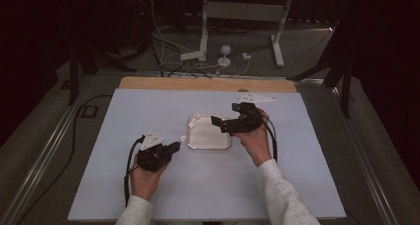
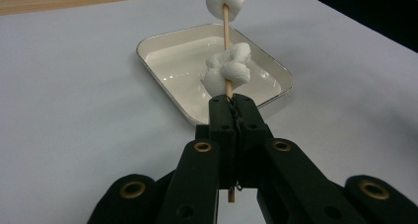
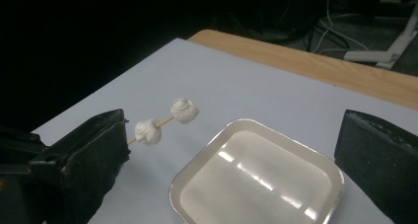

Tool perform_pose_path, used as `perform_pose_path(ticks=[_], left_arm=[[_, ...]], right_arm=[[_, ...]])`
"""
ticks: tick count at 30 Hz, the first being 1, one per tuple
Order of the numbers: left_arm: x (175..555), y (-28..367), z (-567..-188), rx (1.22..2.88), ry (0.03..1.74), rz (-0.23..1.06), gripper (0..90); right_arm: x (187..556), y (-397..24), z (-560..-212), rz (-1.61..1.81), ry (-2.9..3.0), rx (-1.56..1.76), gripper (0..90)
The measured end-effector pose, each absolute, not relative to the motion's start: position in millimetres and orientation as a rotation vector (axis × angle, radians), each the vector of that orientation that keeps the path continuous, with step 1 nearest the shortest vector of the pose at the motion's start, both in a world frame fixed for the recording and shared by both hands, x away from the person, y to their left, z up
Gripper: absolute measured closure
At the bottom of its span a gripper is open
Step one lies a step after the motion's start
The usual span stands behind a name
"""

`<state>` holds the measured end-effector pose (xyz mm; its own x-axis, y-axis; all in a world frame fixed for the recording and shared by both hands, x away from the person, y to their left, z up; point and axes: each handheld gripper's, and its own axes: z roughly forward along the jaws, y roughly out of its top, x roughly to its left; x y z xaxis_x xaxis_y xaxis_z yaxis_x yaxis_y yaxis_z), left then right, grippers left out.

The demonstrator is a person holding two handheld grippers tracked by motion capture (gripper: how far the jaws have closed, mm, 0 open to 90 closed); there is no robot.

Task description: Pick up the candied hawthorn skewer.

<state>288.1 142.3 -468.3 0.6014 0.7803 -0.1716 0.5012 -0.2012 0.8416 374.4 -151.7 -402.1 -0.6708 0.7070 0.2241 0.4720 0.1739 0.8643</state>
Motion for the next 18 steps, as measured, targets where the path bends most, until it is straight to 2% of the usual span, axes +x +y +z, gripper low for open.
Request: perform_pose_path(ticks=[18], left_arm=[[287, 142, -467, 1.854, 1.02, 0.372, 89.7]], right_arm=[[386, -125, -407, 1.504, 2.291, 1.162, 0.0]])
